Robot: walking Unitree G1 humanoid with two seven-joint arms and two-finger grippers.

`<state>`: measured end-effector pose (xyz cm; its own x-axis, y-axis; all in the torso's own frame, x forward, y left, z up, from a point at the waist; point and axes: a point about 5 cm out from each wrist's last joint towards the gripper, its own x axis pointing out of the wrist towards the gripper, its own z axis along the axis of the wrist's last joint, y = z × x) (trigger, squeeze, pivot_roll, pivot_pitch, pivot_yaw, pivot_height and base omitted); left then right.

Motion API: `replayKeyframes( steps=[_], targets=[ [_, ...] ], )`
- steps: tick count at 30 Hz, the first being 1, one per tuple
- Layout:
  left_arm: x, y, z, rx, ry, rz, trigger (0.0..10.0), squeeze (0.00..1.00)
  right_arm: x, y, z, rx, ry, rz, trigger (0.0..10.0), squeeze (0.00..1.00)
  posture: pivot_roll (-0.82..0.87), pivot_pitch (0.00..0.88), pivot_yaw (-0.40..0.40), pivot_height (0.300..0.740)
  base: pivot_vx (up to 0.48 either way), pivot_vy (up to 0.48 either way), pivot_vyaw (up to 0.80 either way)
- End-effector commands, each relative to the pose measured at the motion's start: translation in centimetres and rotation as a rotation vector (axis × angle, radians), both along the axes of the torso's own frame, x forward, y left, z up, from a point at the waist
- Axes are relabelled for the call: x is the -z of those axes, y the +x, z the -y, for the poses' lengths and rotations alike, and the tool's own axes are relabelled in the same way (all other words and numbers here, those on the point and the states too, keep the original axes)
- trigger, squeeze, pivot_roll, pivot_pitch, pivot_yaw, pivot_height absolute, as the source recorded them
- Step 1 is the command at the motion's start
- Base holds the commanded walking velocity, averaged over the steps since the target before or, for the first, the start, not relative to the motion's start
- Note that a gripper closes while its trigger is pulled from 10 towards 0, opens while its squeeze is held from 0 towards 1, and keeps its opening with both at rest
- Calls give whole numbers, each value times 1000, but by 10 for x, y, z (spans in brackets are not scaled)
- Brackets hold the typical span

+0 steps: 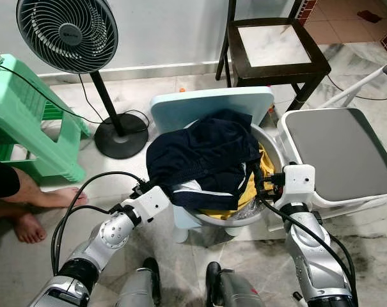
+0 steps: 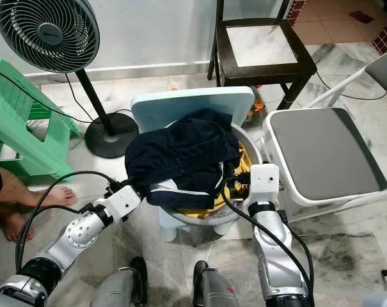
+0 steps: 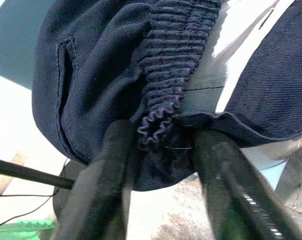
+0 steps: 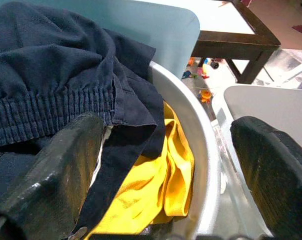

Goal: Hang hanger

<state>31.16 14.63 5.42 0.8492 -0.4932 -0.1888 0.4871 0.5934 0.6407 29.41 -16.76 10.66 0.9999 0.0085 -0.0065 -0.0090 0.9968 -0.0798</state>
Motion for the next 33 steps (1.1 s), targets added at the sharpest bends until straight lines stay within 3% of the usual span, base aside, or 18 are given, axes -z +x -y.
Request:
replayKeyframes(
  steps=[1, 18, 27, 33],
  targets=[
    [5, -3, 3, 20, 14, -14, 0, 0, 7, -3, 5, 26, -5, -25, 10000, 0, 55, 321, -22, 740, 0, 0, 0],
    [5, 0, -2, -22, 19, 3, 0, 0, 6, -1, 4, 30, -5, -19, 10000, 0, 62, 311, -22, 740, 0, 0, 0],
    [-17, 13, -9, -59, -12, 115, 0, 0, 6, 1, 5, 33, -1, -15, 10000, 0, 70, 304, -19, 740, 0, 0, 0],
    [-39, 22, -6, -69, -82, 216, 0, 0, 8, 1, 7, 28, 0, -19, 10000, 0, 74, 300, -15, 740, 0, 0, 0]
  ],
)
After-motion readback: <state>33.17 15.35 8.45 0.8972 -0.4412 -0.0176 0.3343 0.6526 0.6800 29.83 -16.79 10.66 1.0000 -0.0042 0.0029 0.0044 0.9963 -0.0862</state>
